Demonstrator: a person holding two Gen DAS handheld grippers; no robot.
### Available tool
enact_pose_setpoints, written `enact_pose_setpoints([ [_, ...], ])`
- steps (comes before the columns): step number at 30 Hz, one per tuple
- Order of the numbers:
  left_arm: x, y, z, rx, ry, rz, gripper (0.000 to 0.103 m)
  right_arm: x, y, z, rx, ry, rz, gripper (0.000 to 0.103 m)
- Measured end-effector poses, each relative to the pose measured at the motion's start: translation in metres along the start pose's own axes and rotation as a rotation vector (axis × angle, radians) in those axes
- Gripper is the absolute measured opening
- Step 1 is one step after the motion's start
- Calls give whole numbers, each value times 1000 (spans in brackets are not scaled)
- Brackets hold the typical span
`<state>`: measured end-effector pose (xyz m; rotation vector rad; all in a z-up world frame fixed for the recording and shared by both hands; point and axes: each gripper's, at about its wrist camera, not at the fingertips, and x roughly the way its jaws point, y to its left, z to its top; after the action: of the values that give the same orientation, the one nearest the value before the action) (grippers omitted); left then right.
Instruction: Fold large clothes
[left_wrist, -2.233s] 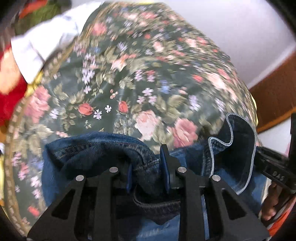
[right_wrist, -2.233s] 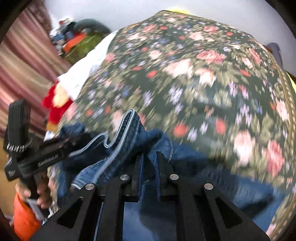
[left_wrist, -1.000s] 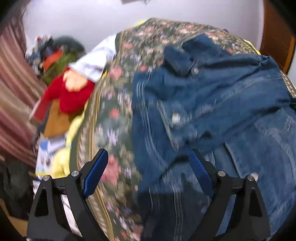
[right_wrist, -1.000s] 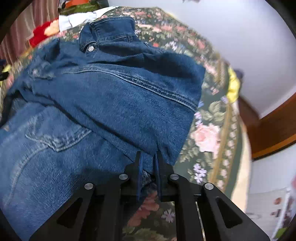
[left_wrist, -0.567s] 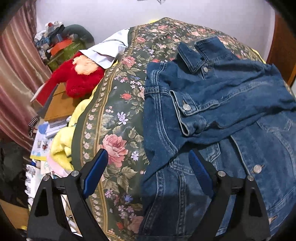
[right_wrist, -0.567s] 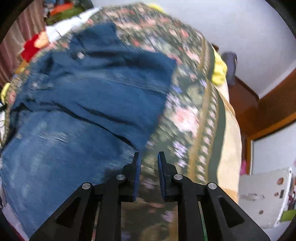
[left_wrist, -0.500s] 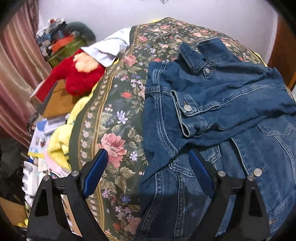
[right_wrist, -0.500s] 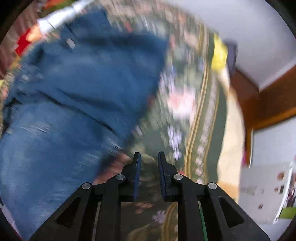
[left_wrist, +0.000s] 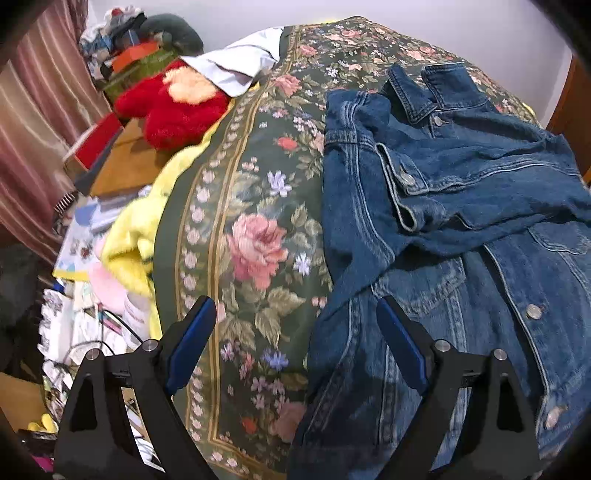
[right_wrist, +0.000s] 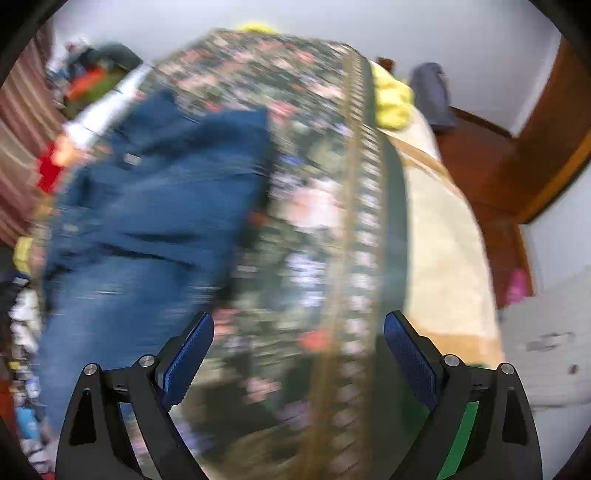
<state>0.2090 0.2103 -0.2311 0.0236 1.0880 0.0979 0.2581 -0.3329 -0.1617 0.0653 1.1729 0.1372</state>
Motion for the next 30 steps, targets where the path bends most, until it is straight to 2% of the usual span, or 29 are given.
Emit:
enact_pose_setpoints([
  [2, 0, 4, -6, -7, 21, -40, 89, -12, 22, -3, -15, 2, 91, 93],
  [7, 15, 6, -30, -35, 122, -153, 89, -3, 70, -20, -40, 70, 210, 93],
  [11, 37, -1, -49, -55, 222, -218, 89, 17, 87, -33, 31, 156, 328, 93],
  [14, 56, -9, -60, -73, 289, -269, 89, 12, 96, -43, 36, 124, 319, 92],
  [17, 62, -17, -65, -107, 274, -242, 89, 16, 104, -45, 29, 117, 317, 87],
  [19, 60, -23, -63, -128, 247, -242, 79, 21, 110, -43, 8, 111, 288, 80],
  [21, 57, -32, -61, -124, 233, -255, 48, 23, 119, -43, -45, 98, 247, 73],
  [24, 50, -50, -55, -85, 217, -247, 28, 20, 130, -43, -90, 80, 234, 57],
  [26, 43, -61, -52, -62, 200, -231, 23, 20, 129, -39, -75, 80, 256, 34],
  [29, 29, -73, -46, -68, 162, -251, 15, 19, 122, -32, -31, 76, 320, 18],
  [30, 23, -77, -41, -65, 150, -253, 14, 19, 121, -31, -23, 75, 334, 16],
])
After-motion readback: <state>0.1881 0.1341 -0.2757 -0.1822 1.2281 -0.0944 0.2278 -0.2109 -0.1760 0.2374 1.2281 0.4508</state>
